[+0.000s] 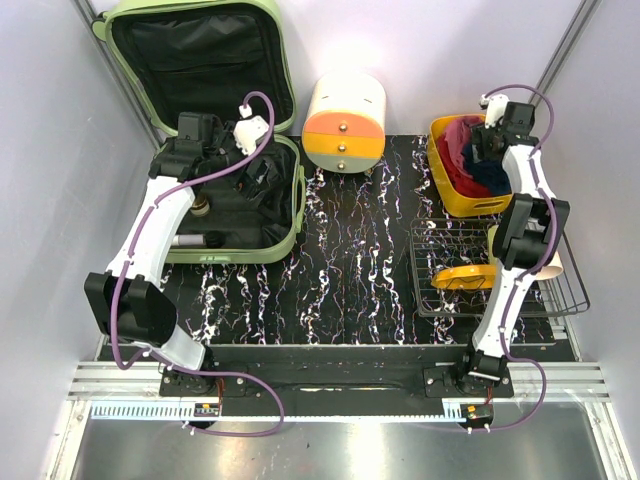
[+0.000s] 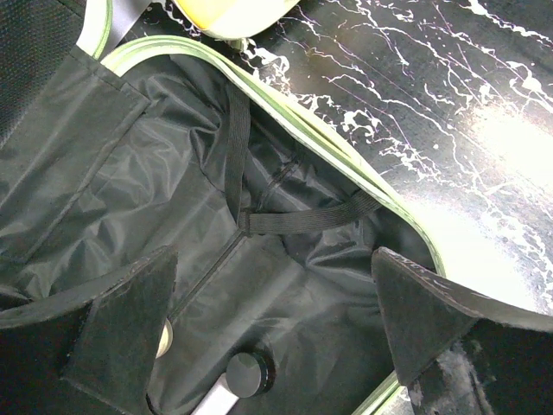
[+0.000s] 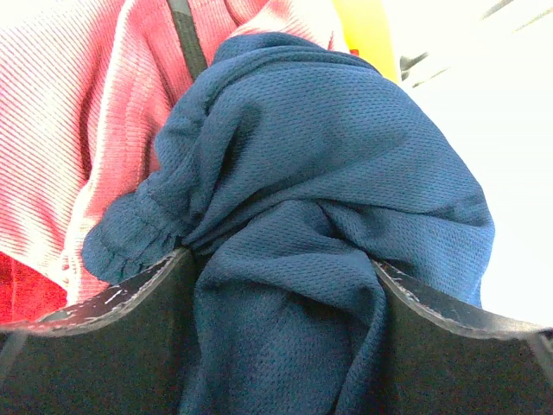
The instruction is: Open, take out, and arrange the luggage
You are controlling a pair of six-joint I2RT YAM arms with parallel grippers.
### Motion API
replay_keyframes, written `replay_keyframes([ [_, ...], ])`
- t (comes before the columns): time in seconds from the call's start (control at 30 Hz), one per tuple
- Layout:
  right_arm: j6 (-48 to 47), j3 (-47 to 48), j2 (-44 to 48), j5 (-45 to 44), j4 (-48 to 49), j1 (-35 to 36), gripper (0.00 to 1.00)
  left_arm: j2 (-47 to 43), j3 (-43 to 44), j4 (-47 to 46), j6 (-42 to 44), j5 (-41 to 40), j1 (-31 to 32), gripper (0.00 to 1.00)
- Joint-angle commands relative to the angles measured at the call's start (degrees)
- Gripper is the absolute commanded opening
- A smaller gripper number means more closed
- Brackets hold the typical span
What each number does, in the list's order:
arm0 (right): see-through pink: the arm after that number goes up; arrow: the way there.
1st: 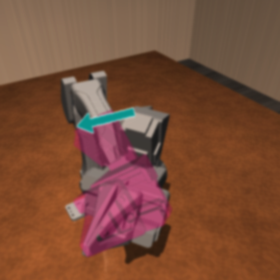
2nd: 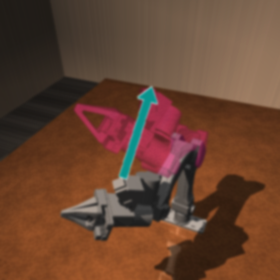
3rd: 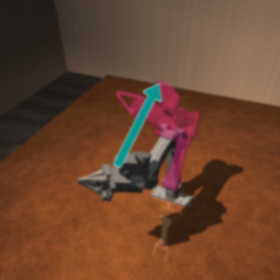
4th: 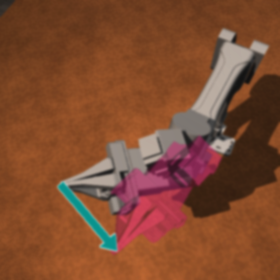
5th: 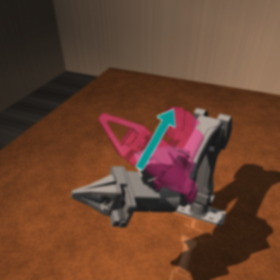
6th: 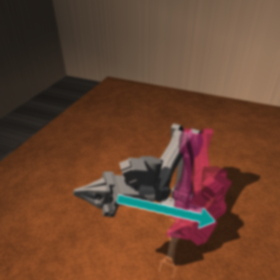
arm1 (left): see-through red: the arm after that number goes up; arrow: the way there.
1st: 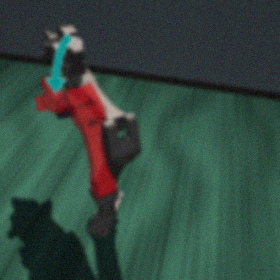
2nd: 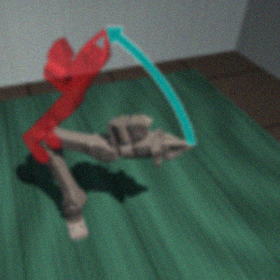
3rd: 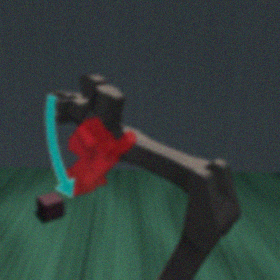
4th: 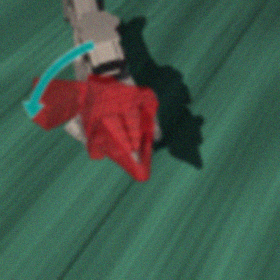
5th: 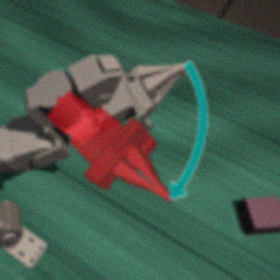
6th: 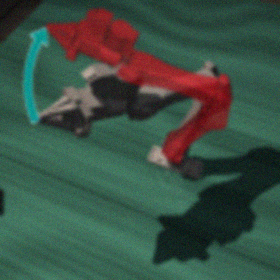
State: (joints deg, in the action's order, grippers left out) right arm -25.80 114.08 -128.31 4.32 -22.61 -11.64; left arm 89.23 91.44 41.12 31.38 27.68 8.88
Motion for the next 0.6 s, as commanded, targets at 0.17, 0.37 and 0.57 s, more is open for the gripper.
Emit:
replay_keyframes([
  [0.17, -4.26, 10.98, -9.42, -12.32, -11.58, -4.36, 0.77, -0.29, 2.61, 0.18, -0.35, -2.1, -0.62, 0.99],
  [0.37, -0.66, 15.89, -6.69, -5.03, -12.81, -3.83, 0.87, 1.12, 4.62, 0.36, -4.82, 0.96, -3.25, 0.99],
  [0.57, 4.25, 20.21, -2.3, 6.3, -14.3, -3.22, 0.94, 1.91, 7.08, 0.27, -10.27, 8.25, -8.0, 0.99],
])
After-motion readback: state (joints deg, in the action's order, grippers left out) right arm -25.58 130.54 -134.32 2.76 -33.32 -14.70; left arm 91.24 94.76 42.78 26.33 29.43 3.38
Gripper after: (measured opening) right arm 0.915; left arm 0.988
